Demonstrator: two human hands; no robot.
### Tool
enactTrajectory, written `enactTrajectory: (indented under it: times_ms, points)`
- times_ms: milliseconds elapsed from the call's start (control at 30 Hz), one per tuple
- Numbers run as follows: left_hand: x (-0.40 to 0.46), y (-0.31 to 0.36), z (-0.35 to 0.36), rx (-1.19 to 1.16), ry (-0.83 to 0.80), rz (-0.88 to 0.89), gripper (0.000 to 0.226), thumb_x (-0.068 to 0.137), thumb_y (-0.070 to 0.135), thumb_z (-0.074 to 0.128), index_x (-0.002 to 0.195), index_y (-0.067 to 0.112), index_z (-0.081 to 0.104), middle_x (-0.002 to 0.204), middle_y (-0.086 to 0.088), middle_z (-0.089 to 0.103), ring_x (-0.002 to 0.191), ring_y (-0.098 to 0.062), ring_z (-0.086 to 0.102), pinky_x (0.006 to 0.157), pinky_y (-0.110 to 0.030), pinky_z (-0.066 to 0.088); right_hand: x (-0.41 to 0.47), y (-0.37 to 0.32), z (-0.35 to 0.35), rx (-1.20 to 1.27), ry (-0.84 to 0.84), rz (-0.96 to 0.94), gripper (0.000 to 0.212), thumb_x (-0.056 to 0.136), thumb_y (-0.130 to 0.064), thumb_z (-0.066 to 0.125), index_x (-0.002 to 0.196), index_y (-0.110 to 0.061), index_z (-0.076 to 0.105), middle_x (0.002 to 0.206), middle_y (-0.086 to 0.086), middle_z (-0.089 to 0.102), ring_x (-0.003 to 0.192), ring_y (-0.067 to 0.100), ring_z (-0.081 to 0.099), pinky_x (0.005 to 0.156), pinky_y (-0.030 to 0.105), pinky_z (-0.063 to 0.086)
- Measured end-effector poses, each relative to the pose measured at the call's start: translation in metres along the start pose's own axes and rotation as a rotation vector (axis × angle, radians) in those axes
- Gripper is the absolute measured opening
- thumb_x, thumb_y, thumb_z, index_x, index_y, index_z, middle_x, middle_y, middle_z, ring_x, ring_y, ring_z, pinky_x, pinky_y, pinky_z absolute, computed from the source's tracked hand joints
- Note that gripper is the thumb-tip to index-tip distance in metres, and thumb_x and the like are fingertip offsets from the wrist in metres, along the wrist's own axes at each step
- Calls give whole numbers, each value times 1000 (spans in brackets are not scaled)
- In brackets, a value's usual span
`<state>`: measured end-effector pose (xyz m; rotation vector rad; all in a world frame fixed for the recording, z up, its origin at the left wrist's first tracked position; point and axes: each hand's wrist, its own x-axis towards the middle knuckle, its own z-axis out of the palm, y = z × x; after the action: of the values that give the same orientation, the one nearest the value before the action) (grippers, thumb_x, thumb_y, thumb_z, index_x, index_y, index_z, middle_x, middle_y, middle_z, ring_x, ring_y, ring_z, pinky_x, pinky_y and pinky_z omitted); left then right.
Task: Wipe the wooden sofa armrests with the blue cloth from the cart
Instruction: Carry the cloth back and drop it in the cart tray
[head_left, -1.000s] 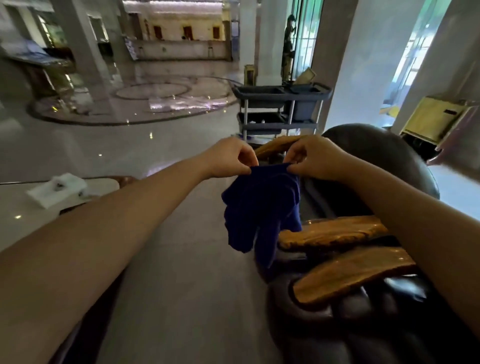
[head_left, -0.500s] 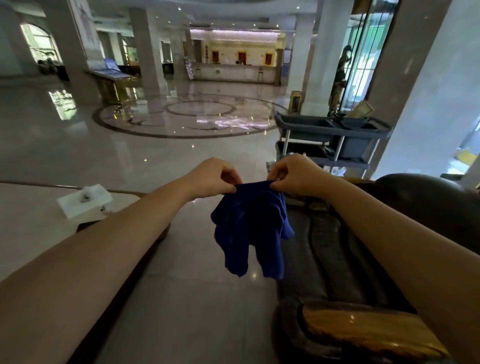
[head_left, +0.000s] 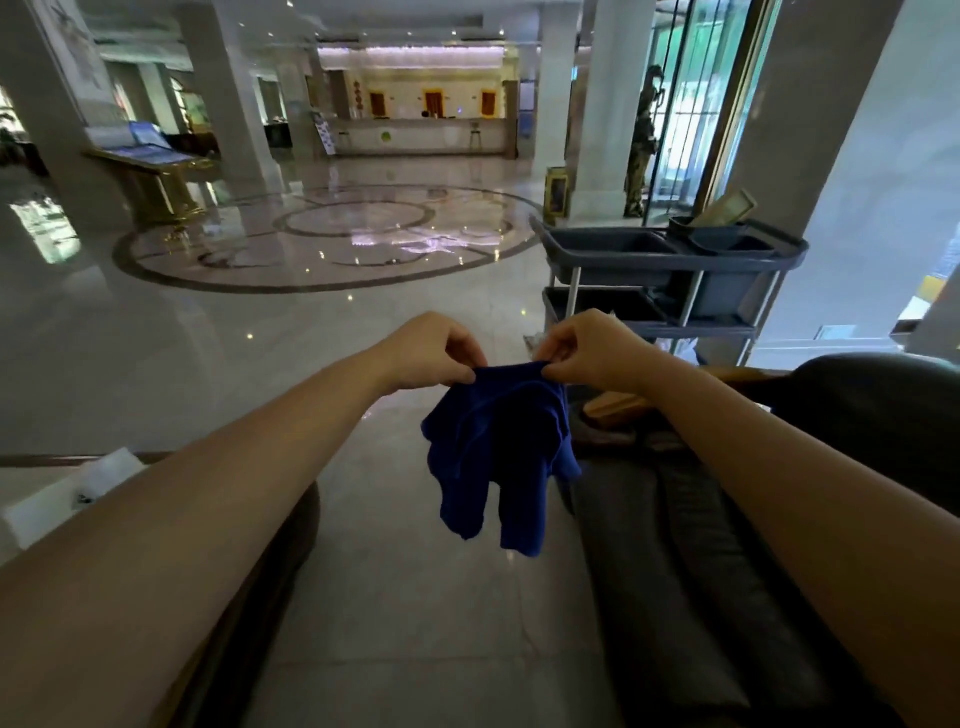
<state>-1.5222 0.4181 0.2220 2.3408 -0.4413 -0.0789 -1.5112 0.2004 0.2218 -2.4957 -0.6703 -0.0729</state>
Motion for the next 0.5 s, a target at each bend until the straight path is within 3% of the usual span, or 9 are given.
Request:
enactTrajectory:
  times_ms: [367,500]
  points:
    - [209,-91,-48,-34,-104,39,21,78,0,65,78,21,66,80,1,68,77,-12,66,75,-25,56,196,95,4,10,27,87,8,75,-12,68,79,-18,71,67,-14,62,60,-4,58,52,5,44]
    - [298,-114,-63,-71,-85,30,16,78,-2,63,83,13,67,85,-6,69,80,-17,67,77,-28,57,281,144,-10,-2,56,81,8,73,-14,69,75,-22,71,65,-16,62,59,-7,57,53,-1,40]
